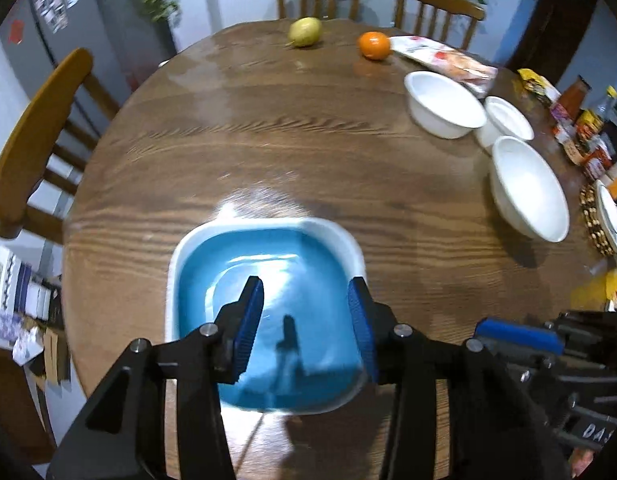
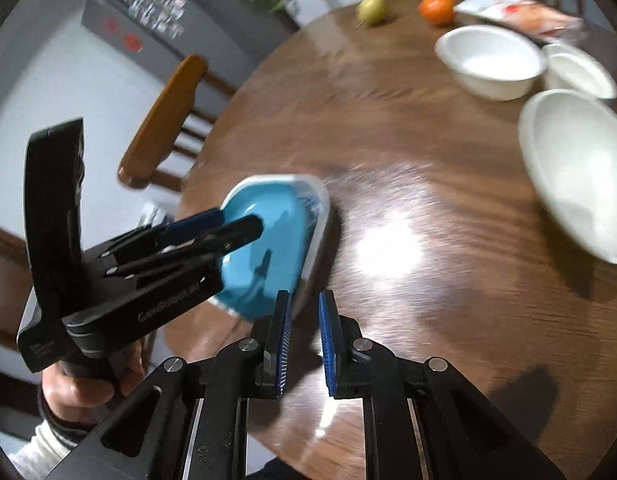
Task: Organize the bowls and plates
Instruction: 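Open the left gripper and withdraw from the teal dish, then move the left gripper to the rim of the large white bowl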
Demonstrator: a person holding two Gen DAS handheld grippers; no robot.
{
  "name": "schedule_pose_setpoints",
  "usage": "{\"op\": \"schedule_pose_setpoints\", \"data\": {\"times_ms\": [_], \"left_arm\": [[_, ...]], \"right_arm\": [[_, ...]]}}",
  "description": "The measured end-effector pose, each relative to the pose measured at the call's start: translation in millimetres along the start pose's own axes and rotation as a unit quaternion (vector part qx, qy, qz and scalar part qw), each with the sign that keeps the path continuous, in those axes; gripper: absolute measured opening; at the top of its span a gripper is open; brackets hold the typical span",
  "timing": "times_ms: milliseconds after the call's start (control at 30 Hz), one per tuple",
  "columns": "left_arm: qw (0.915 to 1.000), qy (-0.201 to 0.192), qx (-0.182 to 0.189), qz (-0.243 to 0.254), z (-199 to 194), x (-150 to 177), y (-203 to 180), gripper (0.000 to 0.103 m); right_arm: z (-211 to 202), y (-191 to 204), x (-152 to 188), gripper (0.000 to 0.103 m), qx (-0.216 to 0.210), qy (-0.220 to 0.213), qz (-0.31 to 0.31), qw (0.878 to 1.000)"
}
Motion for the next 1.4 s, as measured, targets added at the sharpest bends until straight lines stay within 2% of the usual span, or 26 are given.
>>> {"op": "schedule_pose_setpoints", "data": {"times_ms": [67, 133, 200, 267, 333, 467, 600, 667, 800, 1000, 1167, 1400], "left_arm": [[0.9999, -0.004, 0.006, 0.009, -1.4, -3.8, -11.0, 0.051], [0.9998, -0.009, 0.01, 0.017, -3.0, -7.0, -20.4, 0.062], [0.9996, -0.012, 0.01, 0.025, -3.5, -9.8, -28.8, 0.07], [0.9994, -0.013, 0.009, 0.03, -4.1, -11.9, -35.6, 0.076], [0.9993, -0.016, 0.009, 0.031, -5.0, -14.7, -43.1, 0.081], [0.9991, -0.022, 0.011, 0.034, -5.6, -20.0, -56.9, 0.083], [0.9986, -0.03, 0.015, 0.041, -7.1, -27.3, -74.6, 0.096], [0.9982, -0.036, 0.018, 0.045, -9.4, -31.5, -82.9, 0.096], [0.997, -0.048, 0.023, 0.056, -12.1, -39.7, -102.1, 0.096], [0.995, -0.064, 0.032, 0.069, -12.8, -51.9, -125.9, 0.097], [0.9938, -0.071, 0.038, 0.076, -10.8, -60.1, -140.3, 0.102], [0.9944, -0.059, 0.043, 0.077, 4.5, -65.8, -148.8, 0.102]], "right_arm": [[-11.6, -12.8, -2.6, 0.018, 0.016, -0.016, 0.01, 1.0], [-25.4, -28.5, -4.0, 0.029, 0.034, -0.034, 0.021, 0.999], [-38.5, -44.0, -5.6, 0.048, 0.052, -0.054, 0.031, 0.997], [-54.7, -63.3, -6.7, 0.055, 0.079, -0.075, 0.041, 0.993], [-61.2, -74.8, -8.4, 0.056, 0.096, -0.089, 0.053, 0.99], [-80.9, -100.2, -8.8, 0.056, 0.115, -0.114, 0.085, 0.983], [-95.8, -114.2, -11.6, 0.056, 0.133, -0.137, 0.105, 0.976], [-104.5, -120.7, -13.3, 0.057, 0.138, -0.148, 0.111, 0.973], [-115.6, -129.2, -19.3, 0.067, 0.161, -0.166, 0.113, 0.966], [-131.8, -148.1, -21.7, 0.07, 0.191, -0.178, 0.118, 0.958], [-133.2, -158.5, -24.6, 0.071, 0.209, -0.178, 0.121, 0.954], [-126.1, -171.2, -29.6, 0.071, 0.221, -0.167, 0.127, 0.952]]}}
Point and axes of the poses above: each gripper's, at about its wrist camera, not at the fingertips, and z roughly the way its jaws point, y to its left, x to its underside, the point moved 9 cm from there along z, roughly the way its jaws point, and after that the axes turned 1 degree about -x, right-handed, at the moved point
